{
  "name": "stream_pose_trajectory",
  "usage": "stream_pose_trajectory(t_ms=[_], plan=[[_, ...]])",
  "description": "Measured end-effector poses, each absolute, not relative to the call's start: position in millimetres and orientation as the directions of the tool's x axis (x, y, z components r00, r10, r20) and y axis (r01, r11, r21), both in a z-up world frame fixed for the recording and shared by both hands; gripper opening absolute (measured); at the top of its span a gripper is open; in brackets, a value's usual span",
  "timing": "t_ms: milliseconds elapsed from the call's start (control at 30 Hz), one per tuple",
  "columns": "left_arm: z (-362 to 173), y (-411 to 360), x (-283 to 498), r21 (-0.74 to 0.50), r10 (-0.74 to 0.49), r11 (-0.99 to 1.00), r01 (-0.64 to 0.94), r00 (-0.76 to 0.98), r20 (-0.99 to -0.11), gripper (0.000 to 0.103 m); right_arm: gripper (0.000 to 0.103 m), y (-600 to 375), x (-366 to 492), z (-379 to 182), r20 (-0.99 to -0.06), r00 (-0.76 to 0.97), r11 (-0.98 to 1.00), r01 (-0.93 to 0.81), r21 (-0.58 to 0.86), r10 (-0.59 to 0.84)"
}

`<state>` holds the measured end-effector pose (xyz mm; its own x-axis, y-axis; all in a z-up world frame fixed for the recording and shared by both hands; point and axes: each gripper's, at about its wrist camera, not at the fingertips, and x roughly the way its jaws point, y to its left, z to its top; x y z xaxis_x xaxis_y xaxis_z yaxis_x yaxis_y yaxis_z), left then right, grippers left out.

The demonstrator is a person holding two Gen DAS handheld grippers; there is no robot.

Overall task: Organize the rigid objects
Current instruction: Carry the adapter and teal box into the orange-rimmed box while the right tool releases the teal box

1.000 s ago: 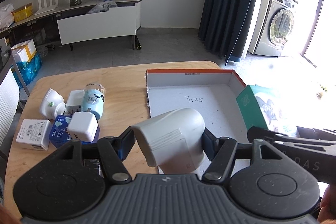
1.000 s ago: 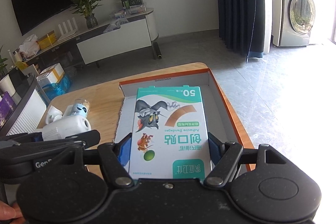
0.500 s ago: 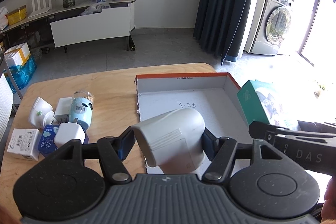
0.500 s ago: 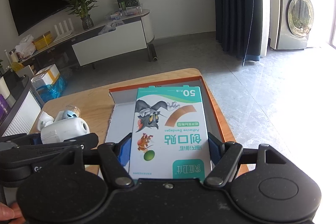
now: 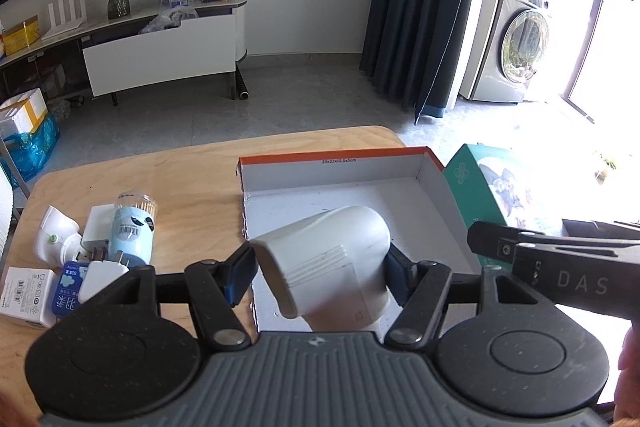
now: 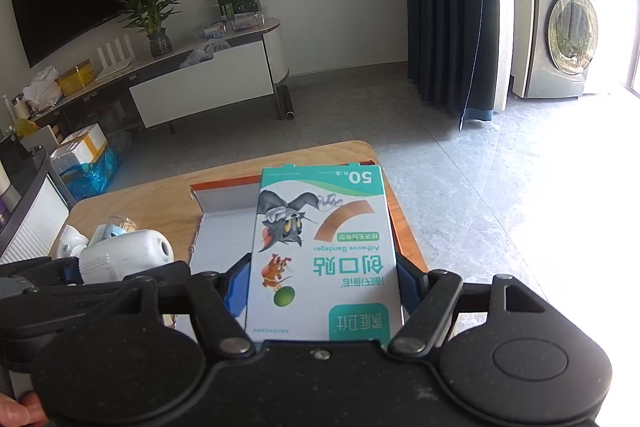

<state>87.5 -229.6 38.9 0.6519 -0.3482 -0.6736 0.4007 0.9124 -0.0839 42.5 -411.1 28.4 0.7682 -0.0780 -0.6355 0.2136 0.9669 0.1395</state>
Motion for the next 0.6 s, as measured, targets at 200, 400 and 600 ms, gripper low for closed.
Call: stream_pose_trajectory(t_ms=[200, 400, 600], plan=[[39.6, -232.4, 94.0, -0.086, -0.349, 0.913, 0.4, 0.652, -0.673, 0.067, 0.084, -414.7, 52.5, 27.0, -0.642, 0.763, 0.967, 0.212, 0.139, -0.075], [37.4, -235.9, 100.4, -0.078, -0.346, 0.911, 0.405, 0.647, -0.679, 0.067, 0.084, -419.4, 63.1, 24.5, -0.654, 0.753, 0.967, 0.214, 0.136, -0.074], [35.4, -238.9, 106.2, -0.079, -0.343, 0.912, 0.403, 0.641, -0.686, 0.067, 0.084, -423.0, 76.6, 20.8, -0.672, 0.737, 0.97, 0.206, 0.129, -0.068]])
